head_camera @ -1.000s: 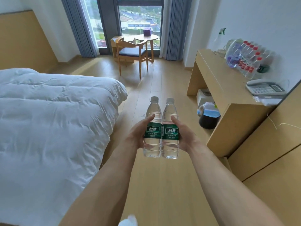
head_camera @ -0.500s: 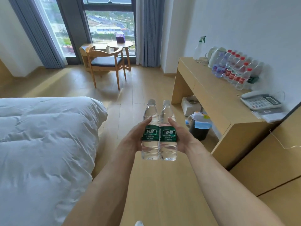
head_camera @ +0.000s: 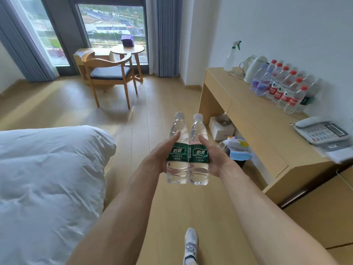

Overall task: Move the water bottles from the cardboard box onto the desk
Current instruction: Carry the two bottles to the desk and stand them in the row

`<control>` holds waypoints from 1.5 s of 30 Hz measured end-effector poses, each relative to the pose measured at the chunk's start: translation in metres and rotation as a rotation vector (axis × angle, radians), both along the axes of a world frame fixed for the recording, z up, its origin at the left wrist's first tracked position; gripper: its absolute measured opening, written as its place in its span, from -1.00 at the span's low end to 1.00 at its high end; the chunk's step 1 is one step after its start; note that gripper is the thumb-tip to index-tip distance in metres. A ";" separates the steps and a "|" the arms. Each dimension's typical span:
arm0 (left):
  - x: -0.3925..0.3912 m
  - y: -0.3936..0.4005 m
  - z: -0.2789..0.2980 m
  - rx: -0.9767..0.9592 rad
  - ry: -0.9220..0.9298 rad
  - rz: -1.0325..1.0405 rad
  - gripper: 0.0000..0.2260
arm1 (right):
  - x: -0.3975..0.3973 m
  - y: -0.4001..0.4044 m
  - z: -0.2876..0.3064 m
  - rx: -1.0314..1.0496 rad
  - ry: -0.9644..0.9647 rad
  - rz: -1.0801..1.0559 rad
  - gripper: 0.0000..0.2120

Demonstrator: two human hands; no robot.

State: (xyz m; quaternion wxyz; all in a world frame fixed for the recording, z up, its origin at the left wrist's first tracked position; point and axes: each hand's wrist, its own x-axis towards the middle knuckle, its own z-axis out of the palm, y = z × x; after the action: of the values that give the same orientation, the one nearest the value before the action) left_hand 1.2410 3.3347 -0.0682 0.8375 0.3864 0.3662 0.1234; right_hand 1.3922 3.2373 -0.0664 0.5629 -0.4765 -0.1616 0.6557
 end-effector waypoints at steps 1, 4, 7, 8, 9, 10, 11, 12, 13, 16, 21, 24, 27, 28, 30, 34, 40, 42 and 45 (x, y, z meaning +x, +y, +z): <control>0.006 0.012 -0.001 0.007 0.010 -0.005 -0.41 | 0.006 0.012 -0.003 -0.004 -0.003 0.005 -0.49; 0.026 0.051 -0.005 0.010 0.025 0.007 -0.40 | 0.027 0.054 -0.009 -0.008 -0.003 0.025 -0.46; 0.051 0.096 -0.005 0.015 0.049 0.019 -0.40 | 0.053 0.101 -0.012 -0.007 0.002 0.038 -0.46; 0.060 0.111 -0.004 0.015 0.055 0.026 -0.40 | 0.062 0.116 -0.012 -0.010 0.007 0.046 -0.46; 0.071 0.126 -0.003 0.016 0.062 0.033 -0.41 | 0.073 0.132 -0.011 -0.012 0.013 0.056 -0.46; 0.081 0.141 -0.001 0.012 0.070 0.040 -0.41 | 0.083 0.147 -0.010 -0.016 0.020 0.065 -0.46; 0.092 0.154 0.002 0.002 0.077 0.046 -0.41 | 0.093 0.161 -0.009 -0.022 0.027 0.071 -0.45; 0.102 0.167 0.004 -0.005 0.078 0.046 -0.40 | 0.105 0.175 -0.007 -0.028 0.032 0.077 -0.44; 0.114 0.180 0.006 -0.008 0.072 0.041 -0.40 | 0.116 0.188 -0.007 -0.030 0.032 0.079 -0.43; 0.144 0.213 0.009 0.014 0.066 0.040 -0.38 | 0.147 0.224 -0.002 -0.021 0.027 0.085 -0.41; 0.185 0.256 0.009 0.046 0.076 0.019 -0.38 | 0.186 0.262 0.000 -0.006 0.047 0.069 -0.37; 0.212 0.281 0.007 0.038 0.032 -0.009 -0.40 | 0.211 0.283 -0.002 0.000 0.033 0.026 -0.38; 0.239 0.309 0.003 0.057 0.010 -0.035 -0.39 | 0.235 0.305 -0.006 -0.008 0.042 -0.033 -0.48; 0.248 0.320 0.001 0.066 0.007 -0.050 -0.40 | 0.243 0.314 -0.006 -0.008 0.045 -0.051 -0.49; 0.269 0.345 -0.002 0.068 -0.015 -0.088 -0.40 | 0.259 0.333 -0.009 -0.007 0.021 -0.086 -0.50; 0.318 0.403 -0.005 0.064 -0.059 -0.183 -0.35 | 0.297 0.379 -0.014 -0.014 -0.025 -0.212 -0.44; 0.397 0.489 -0.004 0.104 -0.067 -0.374 -0.37 | 0.351 0.441 -0.013 -0.036 -0.090 -0.415 -0.36; 0.425 0.510 -0.001 0.128 -0.061 -0.434 -0.40 | 0.368 0.452 -0.010 -0.028 -0.105 -0.485 -0.38; 0.464 0.525 0.005 0.151 -0.050 -0.527 -0.44 | 0.392 0.457 -0.006 -0.025 -0.123 -0.584 -0.41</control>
State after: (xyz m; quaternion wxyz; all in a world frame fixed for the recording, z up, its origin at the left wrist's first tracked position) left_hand 1.7054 3.8600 -0.0627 0.8181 0.5268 0.2221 -0.0626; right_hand 1.7840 3.6946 -0.0721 0.7109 -0.5487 -0.0433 0.4378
